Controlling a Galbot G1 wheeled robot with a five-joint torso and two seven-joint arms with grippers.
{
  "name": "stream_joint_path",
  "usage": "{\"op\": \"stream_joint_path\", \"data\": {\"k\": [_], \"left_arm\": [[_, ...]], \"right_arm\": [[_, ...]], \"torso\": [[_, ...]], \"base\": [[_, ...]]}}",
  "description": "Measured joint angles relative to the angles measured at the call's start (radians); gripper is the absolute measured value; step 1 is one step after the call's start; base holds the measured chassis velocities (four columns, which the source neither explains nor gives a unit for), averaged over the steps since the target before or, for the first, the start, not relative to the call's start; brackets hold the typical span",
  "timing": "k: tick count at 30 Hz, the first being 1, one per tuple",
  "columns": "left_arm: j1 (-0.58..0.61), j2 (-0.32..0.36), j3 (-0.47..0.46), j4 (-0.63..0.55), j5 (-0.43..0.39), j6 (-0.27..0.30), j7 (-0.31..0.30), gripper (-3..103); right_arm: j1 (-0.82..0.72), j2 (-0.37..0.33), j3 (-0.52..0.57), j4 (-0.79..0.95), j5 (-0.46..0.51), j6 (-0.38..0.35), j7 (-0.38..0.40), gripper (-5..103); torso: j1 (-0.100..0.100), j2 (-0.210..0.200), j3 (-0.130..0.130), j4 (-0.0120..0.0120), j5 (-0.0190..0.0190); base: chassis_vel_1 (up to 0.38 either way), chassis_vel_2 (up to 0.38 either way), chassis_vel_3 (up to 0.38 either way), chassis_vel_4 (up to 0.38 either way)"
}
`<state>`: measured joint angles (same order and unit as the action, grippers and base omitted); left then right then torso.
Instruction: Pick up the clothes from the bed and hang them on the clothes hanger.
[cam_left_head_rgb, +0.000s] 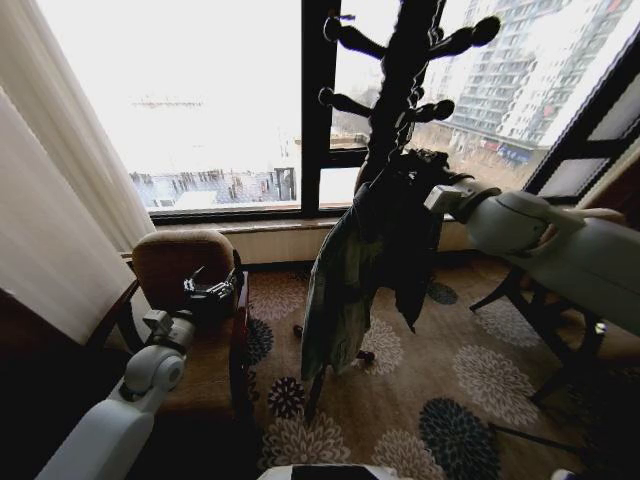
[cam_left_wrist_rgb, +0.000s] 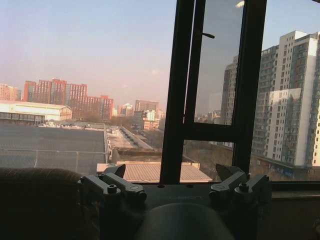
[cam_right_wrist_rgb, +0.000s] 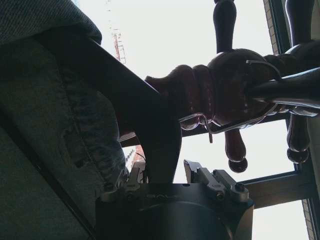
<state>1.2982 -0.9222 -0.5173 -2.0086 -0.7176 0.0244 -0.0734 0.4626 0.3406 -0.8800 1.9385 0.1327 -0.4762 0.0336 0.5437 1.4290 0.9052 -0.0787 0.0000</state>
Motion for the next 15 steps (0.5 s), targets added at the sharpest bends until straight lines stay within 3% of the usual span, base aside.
{"op": "stream_joint_path", "data": {"k": [1,4,6,8,11,14,15], "left_arm": [[0.0,0.0,0.0,0.0,0.0,0.0,0.0,100],[0.0,0.0,0.0,0.0,0.0,0.0,0.0,100],[0.0,0.0,0.0,0.0,0.0,0.0,0.0,100],[0.0,0.0,0.0,0.0,0.0,0.0,0.0,100],[0.0,0.0,0.0,0.0,0.0,0.0,0.0,100],[0.0,0.0,0.0,0.0,0.0,0.0,0.0,100],[0.0,0.0,0.0,0.0,0.0,0.0,0.0,100]], "right_arm": [[0.0,0.0,0.0,0.0,0.0,0.0,0.0,39],[0.001,-0.003,0.001,0.001,0.003,-0.002,0.004,56],[0.001,-0.004,0.001,0.002,0.003,-0.002,0.004,56],[0.0,-0.005,0.001,0.004,0.003,-0.002,0.005,72],[-0.003,-0.005,0.001,0.007,0.003,-0.003,0.006,78],[-0.006,-0.005,0.001,0.013,0.003,-0.007,0.007,93],[-0.006,-0.005,0.001,0.013,0.003,-0.007,0.007,93]], "torso": [[0.0,0.0,0.0,0.0,0.0],[0.0,0.0,0.0,0.0001,0.0],[0.0,0.0,0.0,0.0001,0.0],[0.0,0.0,0.0,0.0001,-0.0001],[0.0,0.0,0.0,0.0001,-0.0001],[0.0,0.0,0.0,0.0001,0.0],[0.0,0.0,0.0,0.0001,0.0]], "base": [[0.0,0.0,0.0,0.0],[0.0,0.0,0.0,0.0],[0.0,0.0,0.0,0.0],[0.0,0.0,0.0,0.0],[0.0,0.0,0.0,0.0],[0.0,0.0,0.0,0.0],[0.0,0.0,0.0,0.0]]}}
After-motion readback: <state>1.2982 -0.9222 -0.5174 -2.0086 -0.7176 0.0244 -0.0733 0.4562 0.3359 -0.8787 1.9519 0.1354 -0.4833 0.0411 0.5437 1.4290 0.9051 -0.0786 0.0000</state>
